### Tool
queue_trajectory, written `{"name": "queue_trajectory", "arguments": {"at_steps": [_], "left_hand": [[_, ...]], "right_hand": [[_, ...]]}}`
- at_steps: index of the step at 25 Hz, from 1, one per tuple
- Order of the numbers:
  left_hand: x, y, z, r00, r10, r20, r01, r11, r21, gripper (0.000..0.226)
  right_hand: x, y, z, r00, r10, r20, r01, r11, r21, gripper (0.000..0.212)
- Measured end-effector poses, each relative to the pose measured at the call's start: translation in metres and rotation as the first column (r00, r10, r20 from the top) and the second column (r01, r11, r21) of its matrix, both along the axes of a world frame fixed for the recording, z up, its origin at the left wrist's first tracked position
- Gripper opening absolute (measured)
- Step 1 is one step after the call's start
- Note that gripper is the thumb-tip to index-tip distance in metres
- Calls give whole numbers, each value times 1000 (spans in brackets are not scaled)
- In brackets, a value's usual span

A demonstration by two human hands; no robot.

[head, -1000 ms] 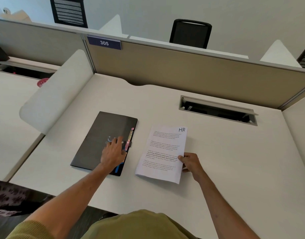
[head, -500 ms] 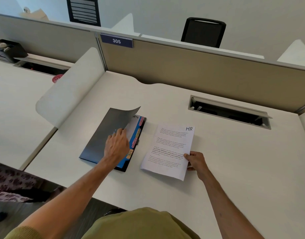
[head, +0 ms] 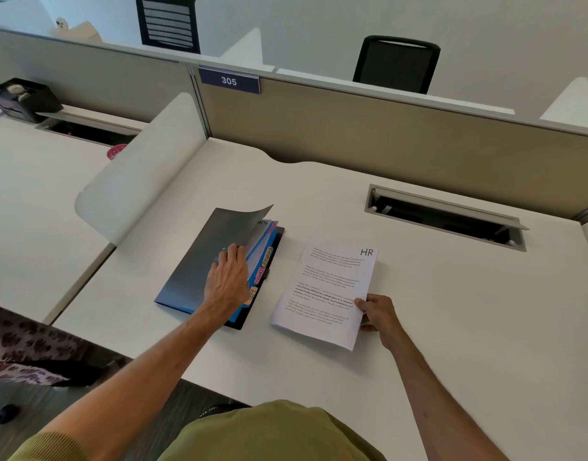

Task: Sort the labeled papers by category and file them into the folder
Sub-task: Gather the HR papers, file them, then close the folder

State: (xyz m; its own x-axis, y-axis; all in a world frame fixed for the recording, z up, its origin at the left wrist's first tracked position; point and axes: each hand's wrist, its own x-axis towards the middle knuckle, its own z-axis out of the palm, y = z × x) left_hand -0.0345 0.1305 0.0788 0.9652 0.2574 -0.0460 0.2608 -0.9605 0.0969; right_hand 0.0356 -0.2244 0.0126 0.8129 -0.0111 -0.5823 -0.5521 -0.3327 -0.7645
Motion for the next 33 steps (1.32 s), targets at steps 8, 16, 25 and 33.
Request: {"name": "queue_trajectory", "arguments": {"at_steps": [8,16,25,33], "left_hand": [[2,4,11,990,-90,-110,104,986,128,67],[-2,1,8,993,37,-112,-14,981,194,87],[-4,-2,6,995,20,-97,-4,986,164,76],[-4,5,13,977,-51,-205,87,982,170,70]], "right_hand": [[1,0,-4,1000,-8,-4,8,1000,10,11],[1,4,-4,1000,-11,0,11,1000,21,11],[3,-2,-6,1000,-4,-2,4,1000,5,12],[3,0,-4,1000,-16,-6,16,1000,5,11]]}}
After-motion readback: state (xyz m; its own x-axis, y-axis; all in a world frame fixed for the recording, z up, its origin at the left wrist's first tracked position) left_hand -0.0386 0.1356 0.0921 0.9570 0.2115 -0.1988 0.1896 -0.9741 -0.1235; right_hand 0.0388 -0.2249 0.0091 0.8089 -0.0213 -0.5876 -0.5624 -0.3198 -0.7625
